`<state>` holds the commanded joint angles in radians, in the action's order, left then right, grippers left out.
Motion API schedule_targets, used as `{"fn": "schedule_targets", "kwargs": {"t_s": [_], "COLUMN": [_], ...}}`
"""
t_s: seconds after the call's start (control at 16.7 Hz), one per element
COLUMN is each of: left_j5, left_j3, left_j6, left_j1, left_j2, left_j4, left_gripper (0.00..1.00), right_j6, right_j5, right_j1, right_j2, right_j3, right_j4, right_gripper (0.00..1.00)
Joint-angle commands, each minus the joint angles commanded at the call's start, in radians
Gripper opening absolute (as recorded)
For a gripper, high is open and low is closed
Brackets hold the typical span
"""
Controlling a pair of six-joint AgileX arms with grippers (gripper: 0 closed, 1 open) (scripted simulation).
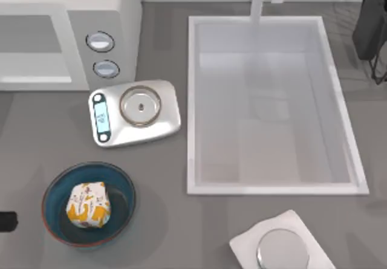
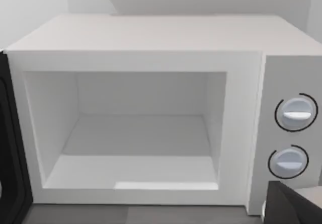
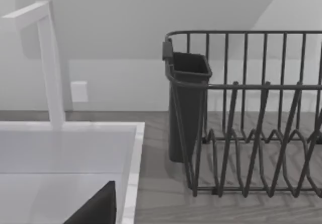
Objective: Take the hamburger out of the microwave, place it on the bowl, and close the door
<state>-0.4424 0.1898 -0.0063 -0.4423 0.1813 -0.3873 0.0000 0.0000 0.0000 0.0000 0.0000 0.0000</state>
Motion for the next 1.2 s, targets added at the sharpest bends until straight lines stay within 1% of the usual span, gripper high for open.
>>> {"fn": "schedule_targets", "kwargs": {"t_s": [0.12, 0.24, 0.48, 0.72, 1.2], "left_j5": [0.017, 0.058, 0.192, 0.375, 0.786], "left_j3": [0.017, 0.058, 0.196, 0.394, 0.838], "left_j6": [0.015, 0.049, 0.162, 0.316, 0.66], "left_j1": [0.023, 0.077, 0.256, 0.503, 1.051], "left_j2": [-0.03, -0.1, -0.336, -0.653, -1.354], "left_j4": [-0.005, -0.017, -0.058, -0.119, -0.259], "left_gripper": [0.0, 0.0, 0.0, 0.0, 0.0], "right_j6": [0.0, 0.0, 0.0, 0.0, 0.0], "right_j5": [0.0, 0.0, 0.0, 0.0, 0.0], "right_j1": [0.0, 0.0, 0.0, 0.0, 0.0], "right_j2": [0.0, 0.0, 0.0, 0.0, 0.0], "right_j3": [0.0, 0.0, 0.0, 0.0, 0.0], "right_j4": [0.0, 0.0, 0.0, 0.0, 0.0], "right_gripper": [1.0, 1.0, 1.0, 1.0, 1.0]}}
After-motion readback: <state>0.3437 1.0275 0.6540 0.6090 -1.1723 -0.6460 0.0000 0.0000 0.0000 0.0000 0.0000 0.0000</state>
